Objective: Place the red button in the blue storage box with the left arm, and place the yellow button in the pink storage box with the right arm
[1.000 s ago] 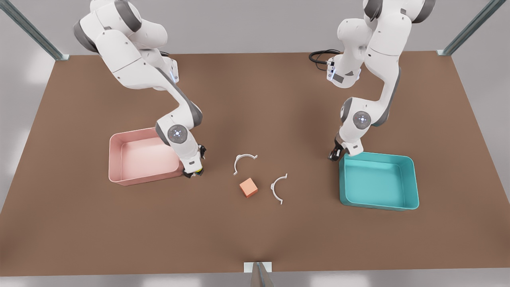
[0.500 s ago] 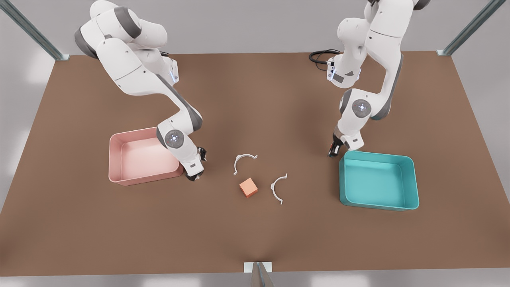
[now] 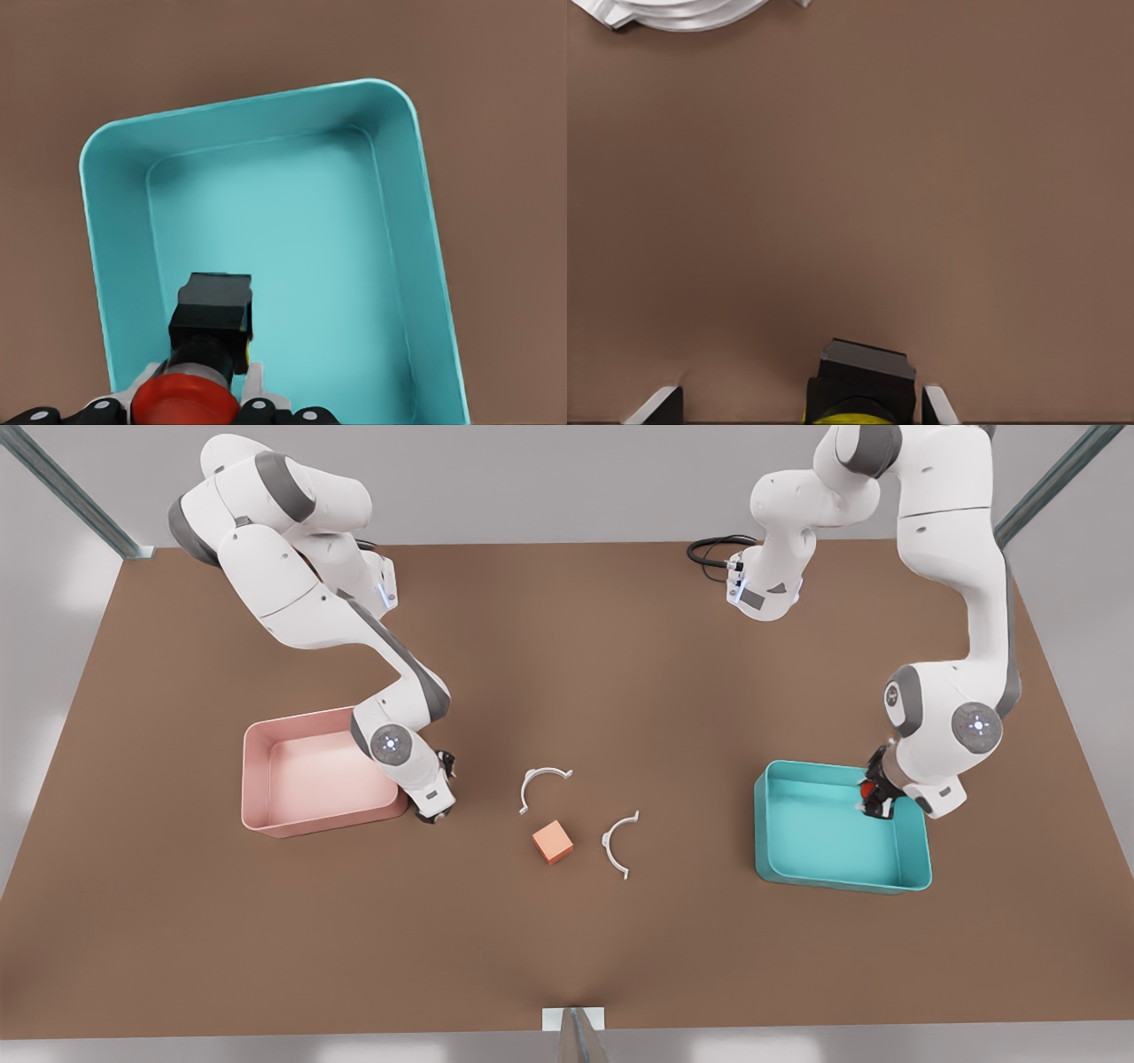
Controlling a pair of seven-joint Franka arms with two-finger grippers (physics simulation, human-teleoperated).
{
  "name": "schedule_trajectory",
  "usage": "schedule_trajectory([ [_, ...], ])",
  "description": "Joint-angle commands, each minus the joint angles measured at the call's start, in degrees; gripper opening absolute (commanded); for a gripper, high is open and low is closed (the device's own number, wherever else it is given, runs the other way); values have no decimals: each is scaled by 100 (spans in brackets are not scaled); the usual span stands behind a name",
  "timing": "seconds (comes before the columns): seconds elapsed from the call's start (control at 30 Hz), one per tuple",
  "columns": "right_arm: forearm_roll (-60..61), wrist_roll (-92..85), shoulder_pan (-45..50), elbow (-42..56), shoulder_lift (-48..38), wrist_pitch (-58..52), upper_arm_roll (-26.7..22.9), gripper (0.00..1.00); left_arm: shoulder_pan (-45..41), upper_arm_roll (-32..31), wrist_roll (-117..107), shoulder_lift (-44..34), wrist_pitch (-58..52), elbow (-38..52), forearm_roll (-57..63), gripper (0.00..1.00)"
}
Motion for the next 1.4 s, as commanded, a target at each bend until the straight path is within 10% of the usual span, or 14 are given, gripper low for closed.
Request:
schedule_trajectory([
  [0.0, 13, -249, 1, 0, -5, -119, -11, 100, -34, -1, 2473, 147, -329, 159, 1, 100],
  [0.07, 13, -196, 1, 0, -14, -110, -11, 92, -34, -1, 2464, 200, -329, 168, -8, 100],
  [0.1, 13, -205, 10, 18, -14, -110, -11, 45, -34, -1, 2455, 200, -329, 212, -8, 100],
  [0.13, 48, 145, 10, 9, -14, -136, -11, 35, -17, -1, 2464, 191, -329, 212, -8, 100],
  [0.37, 39, 287, 54, 9, -277, -172, -3, 26, -148, -528, 4967, 68, -3607, 2989, -25, 100],
  [0.67, 549, 1729, -702, -721, -2589, -1191, 85, 26, -315, -590, 7166, -978, -4310, 2946, 10, 100],
  [1.03, 839, 1729, -1713, -2092, -2791, -936, 85, 29, -315, -590, 7157, -951, -4328, 2946, 10, 100],
  [1.07, 874, 1729, -1731, -2144, -2800, -884, 85, 43, -315, -590, 7157, -951, -4337, 2946, 10, 100],
  [1.1, 874, 1738, -1809, -2144, -2791, -831, 85, 100, -315, -590, 7157, -951, -4337, 2946, 10, 100],
  [1.37, 1041, 2484, -1845, -1065, -3011, -2358, 103, 100, -315, -581, 7157, -951, -4328, 2946, 10, 100],
])
